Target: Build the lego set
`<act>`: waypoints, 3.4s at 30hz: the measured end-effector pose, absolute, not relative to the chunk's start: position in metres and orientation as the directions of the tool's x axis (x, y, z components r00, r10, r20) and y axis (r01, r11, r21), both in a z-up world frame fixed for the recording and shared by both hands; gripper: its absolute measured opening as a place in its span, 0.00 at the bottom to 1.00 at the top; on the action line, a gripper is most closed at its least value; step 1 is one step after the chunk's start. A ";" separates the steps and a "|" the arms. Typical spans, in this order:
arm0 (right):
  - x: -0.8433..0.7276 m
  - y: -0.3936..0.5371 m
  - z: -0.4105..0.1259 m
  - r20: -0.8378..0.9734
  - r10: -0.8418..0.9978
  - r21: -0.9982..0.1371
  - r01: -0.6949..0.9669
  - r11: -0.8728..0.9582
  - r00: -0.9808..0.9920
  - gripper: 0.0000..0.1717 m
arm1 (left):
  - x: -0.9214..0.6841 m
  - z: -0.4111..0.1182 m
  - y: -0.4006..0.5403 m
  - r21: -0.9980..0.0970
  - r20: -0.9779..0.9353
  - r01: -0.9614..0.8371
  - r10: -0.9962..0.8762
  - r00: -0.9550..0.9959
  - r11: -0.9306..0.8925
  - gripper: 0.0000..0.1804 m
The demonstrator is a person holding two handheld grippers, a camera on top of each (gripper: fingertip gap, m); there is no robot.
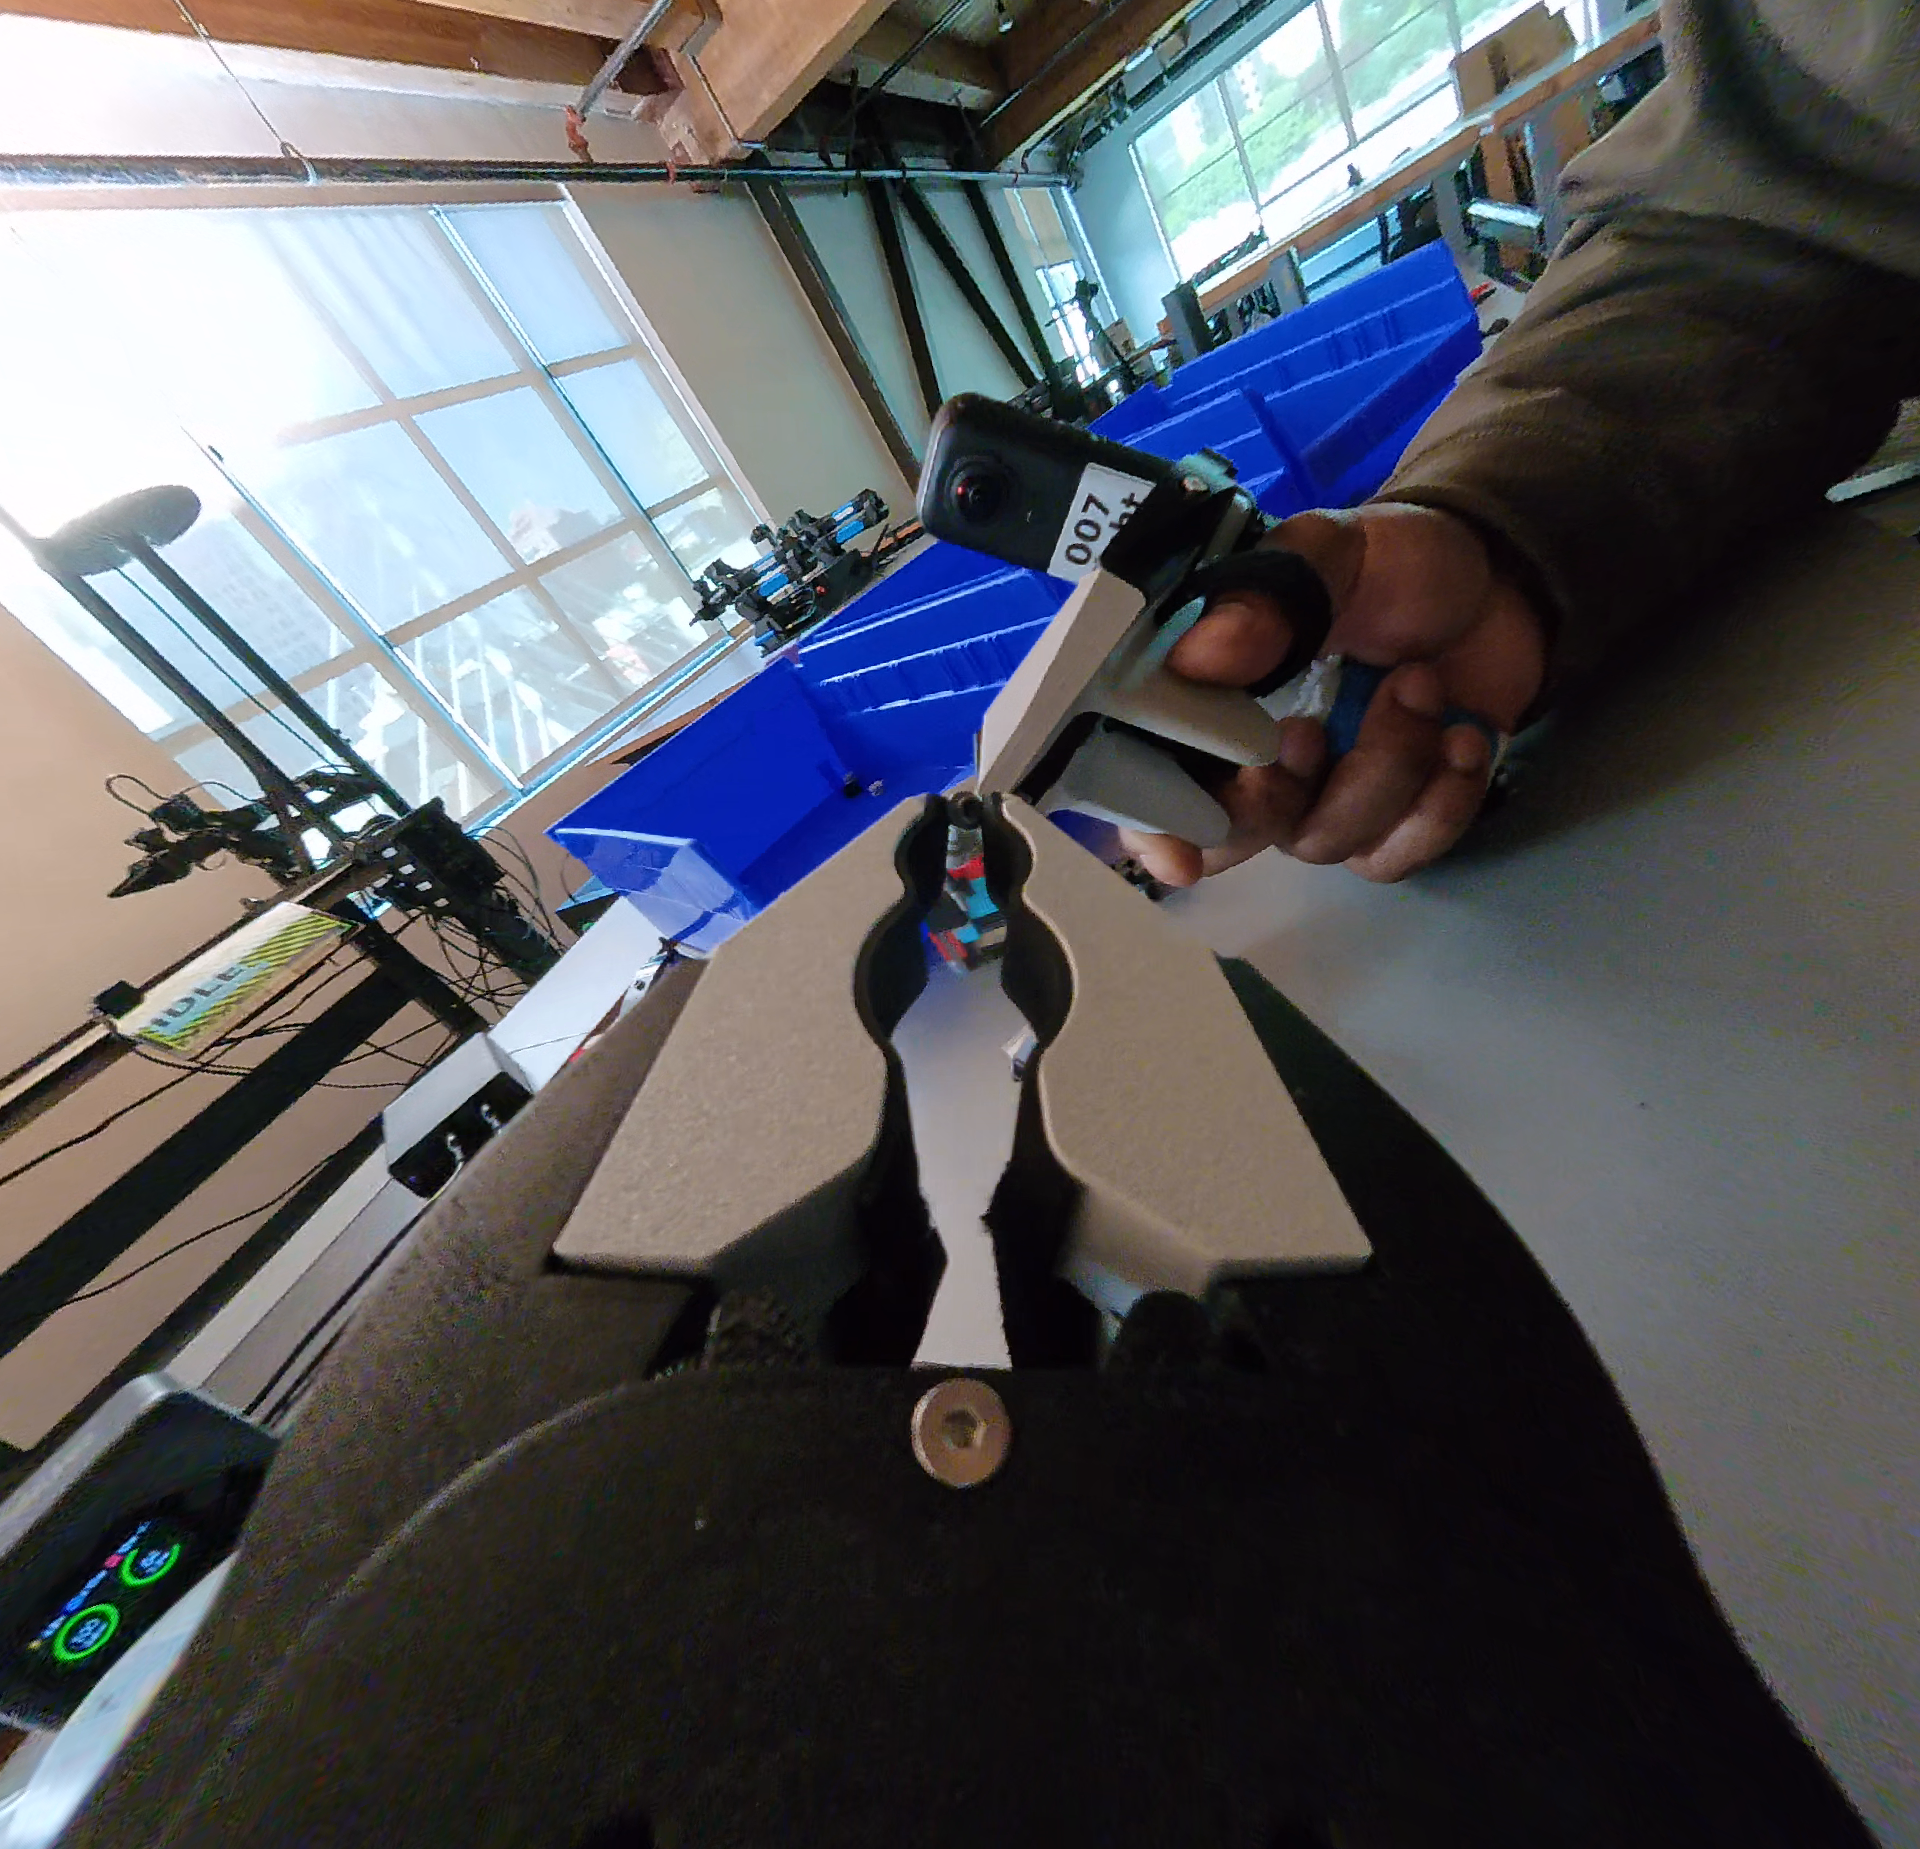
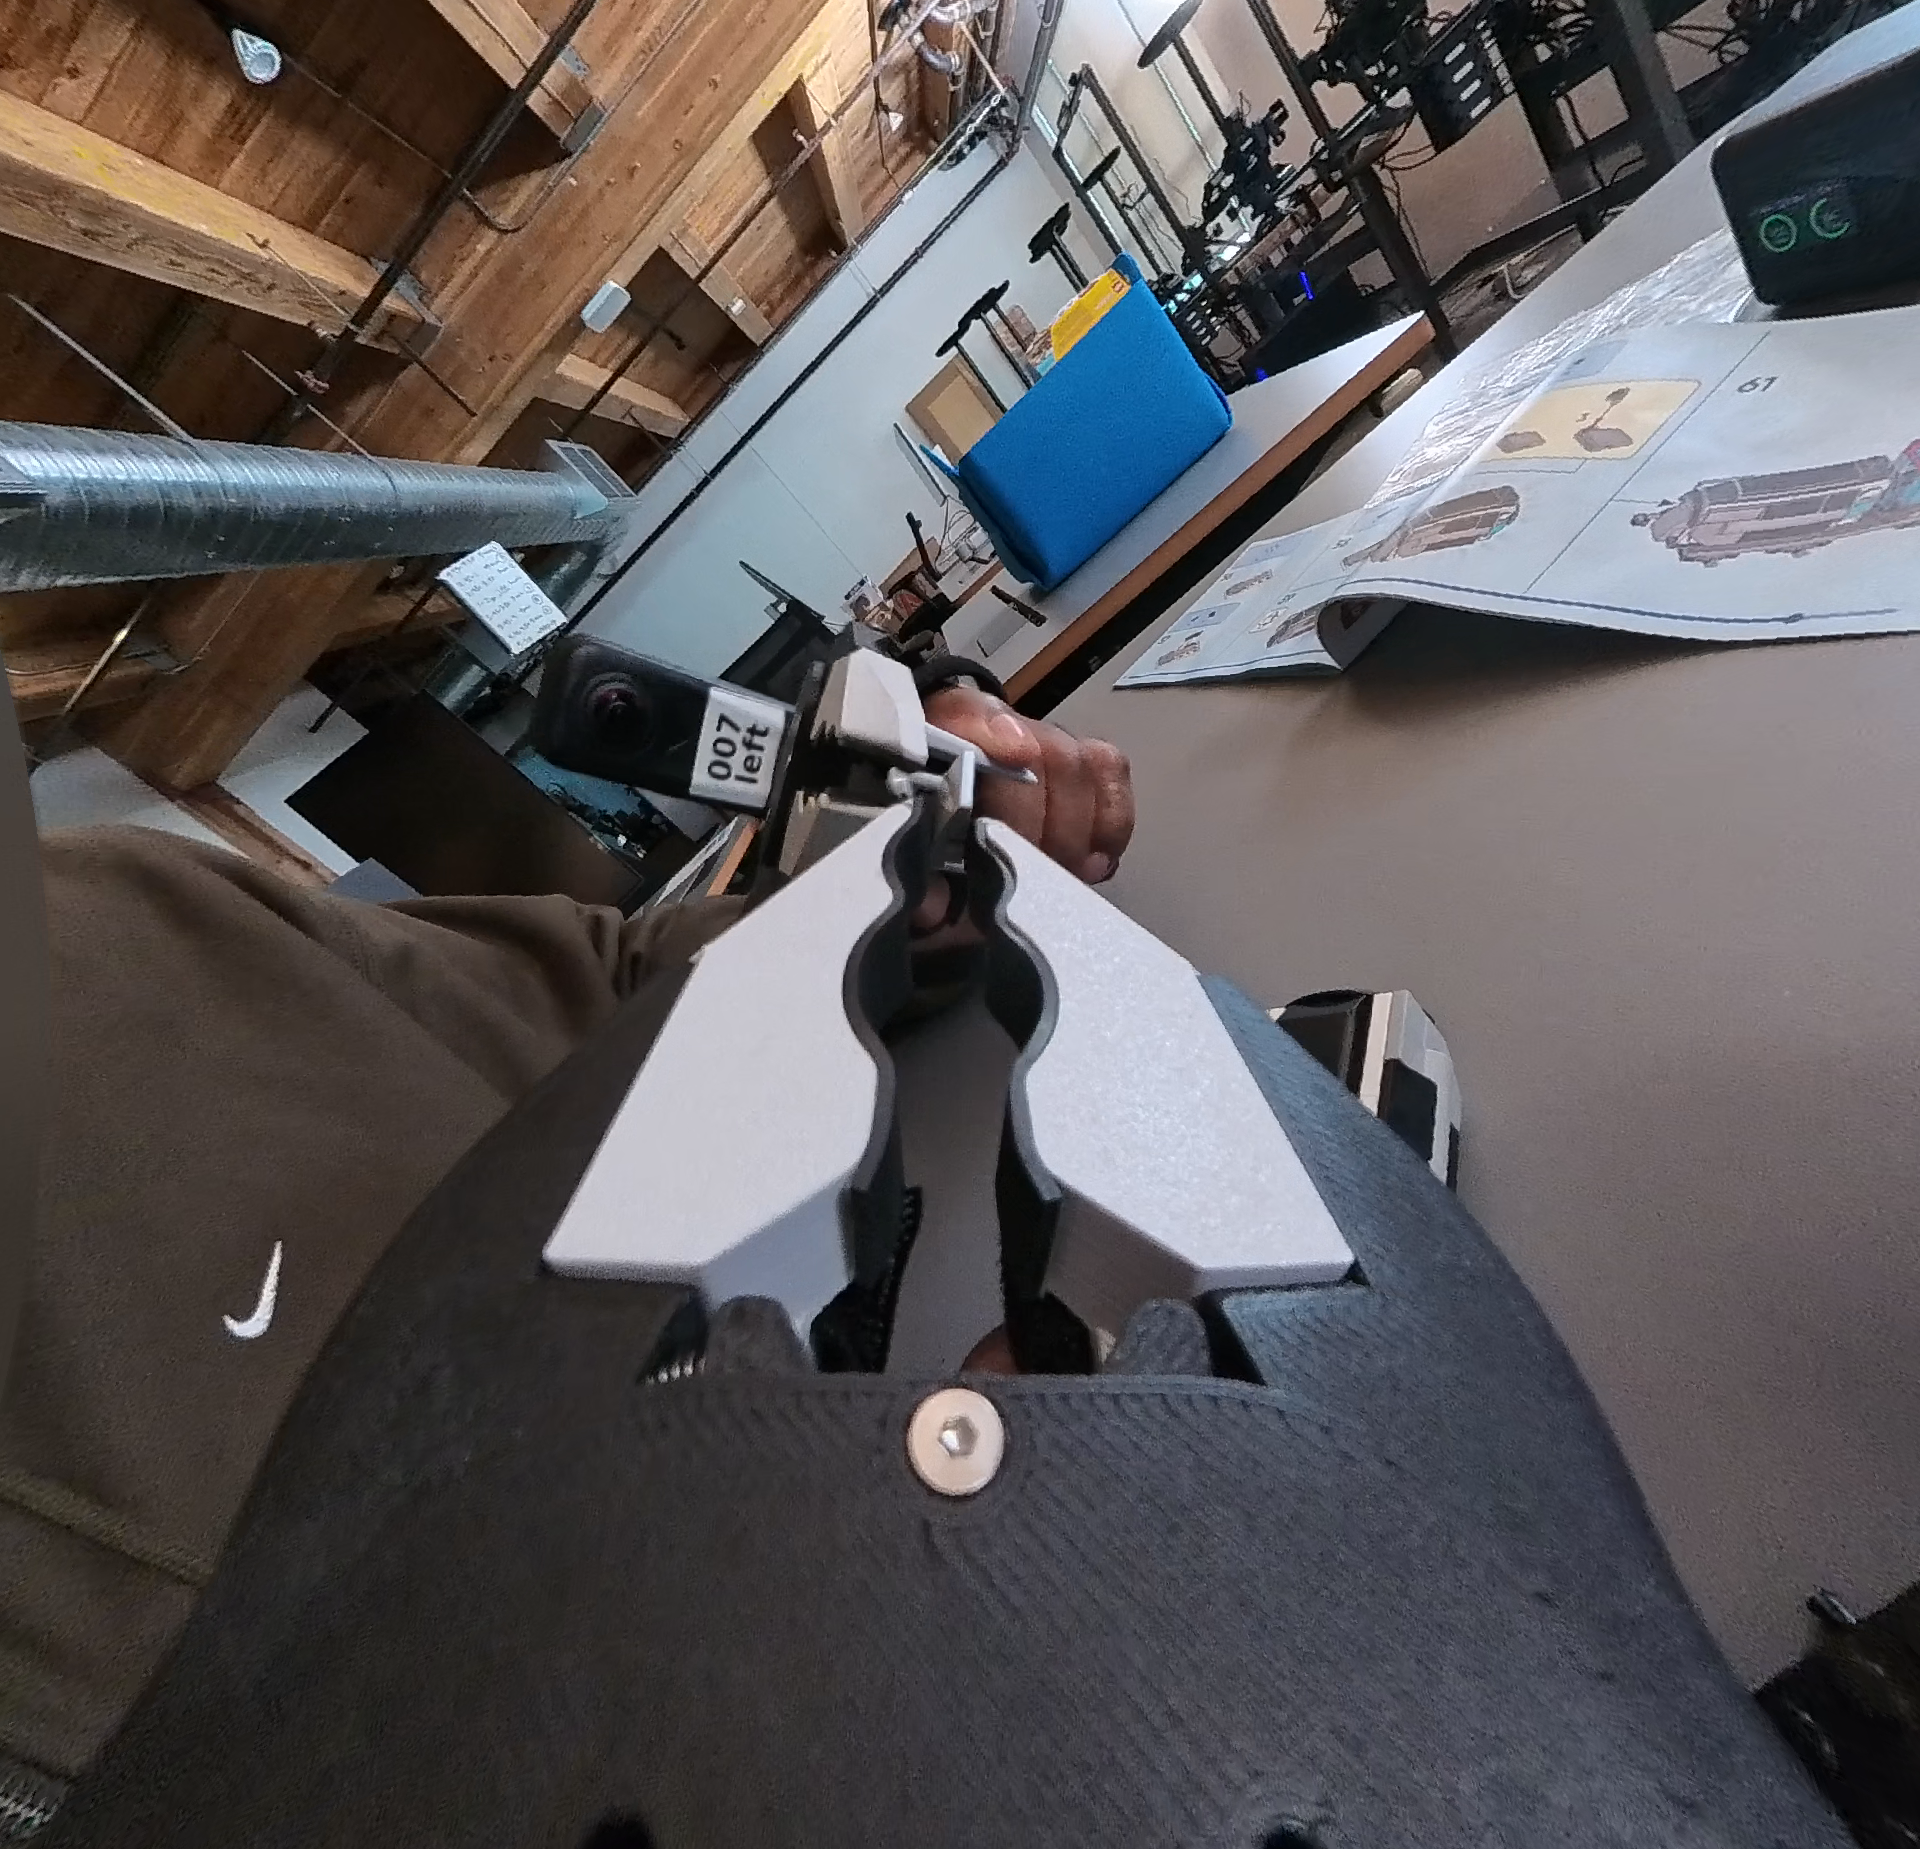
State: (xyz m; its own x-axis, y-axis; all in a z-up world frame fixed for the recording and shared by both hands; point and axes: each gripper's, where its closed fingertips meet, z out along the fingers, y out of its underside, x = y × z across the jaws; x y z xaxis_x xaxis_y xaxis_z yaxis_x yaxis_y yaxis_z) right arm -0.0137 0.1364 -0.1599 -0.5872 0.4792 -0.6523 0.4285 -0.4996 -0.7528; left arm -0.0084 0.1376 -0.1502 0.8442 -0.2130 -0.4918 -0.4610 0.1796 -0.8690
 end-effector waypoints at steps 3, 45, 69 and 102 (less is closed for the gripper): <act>-0.013 0.136 -0.160 -0.653 0.477 -0.752 0.431 -0.498 -0.589 0.04 | -0.008 -0.150 0.137 -0.873 -0.485 -0.453 -0.222 0.846 0.181 0.04; -0.011 0.133 -0.159 -0.671 0.442 -0.735 0.458 -0.500 -0.595 0.04 | -0.006 -0.151 0.134 -0.860 -0.509 -0.477 -0.235 0.828 0.179 0.04; -0.011 0.131 -0.159 -0.678 0.435 -0.728 0.461 -0.507 -0.592 0.04 | -0.007 -0.153 0.134 -0.893 -0.450 -0.420 -0.289 0.845 0.163 0.05; -0.010 0.131 -0.159 -0.624 0.498 -0.778 0.415 -0.472 -0.602 0.04 | -0.007 -0.154 0.134 -0.893 -0.451 -0.426 -0.303 0.839 0.149 0.05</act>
